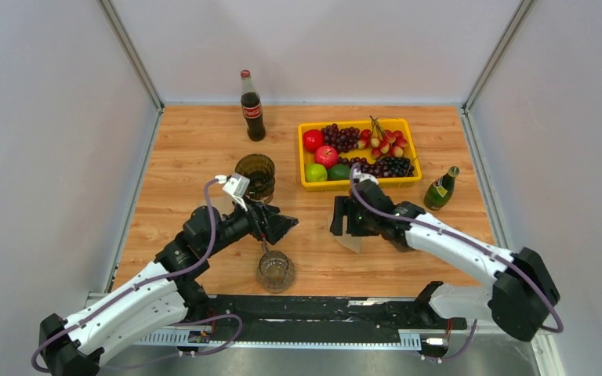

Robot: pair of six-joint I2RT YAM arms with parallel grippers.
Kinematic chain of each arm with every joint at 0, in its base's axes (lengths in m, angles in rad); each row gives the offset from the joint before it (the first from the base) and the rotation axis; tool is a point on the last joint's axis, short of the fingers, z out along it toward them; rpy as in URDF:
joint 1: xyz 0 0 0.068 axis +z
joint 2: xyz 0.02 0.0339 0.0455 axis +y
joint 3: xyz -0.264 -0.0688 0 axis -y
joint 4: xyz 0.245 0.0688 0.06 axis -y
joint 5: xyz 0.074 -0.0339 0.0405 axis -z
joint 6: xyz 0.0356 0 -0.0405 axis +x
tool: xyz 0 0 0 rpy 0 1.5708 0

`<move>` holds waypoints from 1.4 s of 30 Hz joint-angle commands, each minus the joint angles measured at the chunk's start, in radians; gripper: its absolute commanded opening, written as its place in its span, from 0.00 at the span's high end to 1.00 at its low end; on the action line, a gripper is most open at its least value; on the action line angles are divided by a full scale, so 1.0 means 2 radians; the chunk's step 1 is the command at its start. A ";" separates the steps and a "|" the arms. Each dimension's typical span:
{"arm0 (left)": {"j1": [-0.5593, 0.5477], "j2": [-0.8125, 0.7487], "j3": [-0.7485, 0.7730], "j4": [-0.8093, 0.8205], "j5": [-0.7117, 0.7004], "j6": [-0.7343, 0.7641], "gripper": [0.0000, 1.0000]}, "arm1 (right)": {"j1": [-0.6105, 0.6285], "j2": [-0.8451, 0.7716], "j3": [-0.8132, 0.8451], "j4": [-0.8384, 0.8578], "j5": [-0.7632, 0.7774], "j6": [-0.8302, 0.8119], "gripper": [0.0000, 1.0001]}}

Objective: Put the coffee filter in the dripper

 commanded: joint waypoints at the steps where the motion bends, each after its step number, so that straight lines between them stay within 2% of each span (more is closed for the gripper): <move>1: -0.002 -0.029 -0.012 -0.032 -0.023 0.006 0.00 | 0.056 0.072 0.021 -0.063 0.129 -0.022 0.21; 4: -0.002 -0.049 -0.019 -0.042 -0.031 0.006 0.00 | 0.068 0.118 0.030 -0.065 0.152 -0.022 0.18; 10: -0.002 -0.066 -0.025 -0.058 -0.041 0.008 0.00 | 0.070 0.158 0.022 -0.054 0.158 -0.022 0.23; 17: -0.002 -0.061 -0.023 -0.060 -0.046 0.010 0.00 | 0.065 0.174 0.005 -0.024 0.127 -0.020 0.46; 20: -0.002 -0.062 -0.022 -0.062 -0.047 0.008 0.00 | 0.052 0.174 -0.002 -0.017 0.115 -0.022 0.53; 26: -0.002 -0.063 -0.022 -0.063 -0.052 0.006 0.00 | 0.037 0.148 -0.023 0.017 0.078 -0.030 0.73; 31: -0.002 -0.065 -0.020 -0.067 -0.055 0.004 0.00 | 0.035 0.130 -0.022 0.019 0.077 -0.031 0.85; 38: -0.002 -0.059 -0.021 -0.051 -0.037 0.006 0.00 | 0.035 0.025 -0.010 0.020 0.020 -0.049 0.91; 42: -0.002 -0.051 -0.019 -0.010 -0.018 0.012 0.00 | 0.025 -0.051 0.007 0.025 -0.071 -0.055 0.91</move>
